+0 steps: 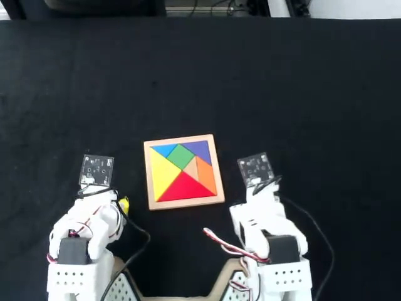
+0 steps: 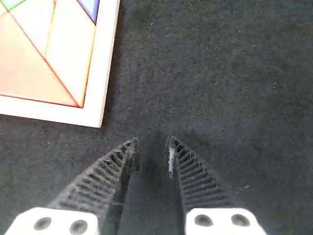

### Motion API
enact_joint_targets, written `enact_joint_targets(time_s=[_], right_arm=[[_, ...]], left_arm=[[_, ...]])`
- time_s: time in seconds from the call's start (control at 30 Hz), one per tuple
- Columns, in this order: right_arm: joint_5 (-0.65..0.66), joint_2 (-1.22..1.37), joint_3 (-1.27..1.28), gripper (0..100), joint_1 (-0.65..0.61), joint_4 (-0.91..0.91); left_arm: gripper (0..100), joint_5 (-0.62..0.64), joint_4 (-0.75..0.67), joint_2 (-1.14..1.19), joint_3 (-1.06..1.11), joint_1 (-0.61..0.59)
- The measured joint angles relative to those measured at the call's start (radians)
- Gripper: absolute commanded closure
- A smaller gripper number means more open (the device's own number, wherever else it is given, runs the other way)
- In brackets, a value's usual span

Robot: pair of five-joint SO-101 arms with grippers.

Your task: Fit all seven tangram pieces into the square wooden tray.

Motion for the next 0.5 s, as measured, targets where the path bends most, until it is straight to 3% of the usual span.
enact_joint_targets(time_s=[0.1, 0.27, 0.5], right_arm=[[0.0, 0.0, 0.0, 89.9, 0.0, 0.0], [-0.048, 0.0, 0.0, 98.9, 0.021, 0.0], [-0.063, 0.0, 0.0, 98.1, 0.074, 0.0]], left_arm=[[83, 0.0, 0.0, 0.0, 0.0, -0.003], [83, 0.0, 0.0, 0.0, 0.0, -0.009], [83, -0.002, 0.0, 0.0, 0.0, -0.103]])
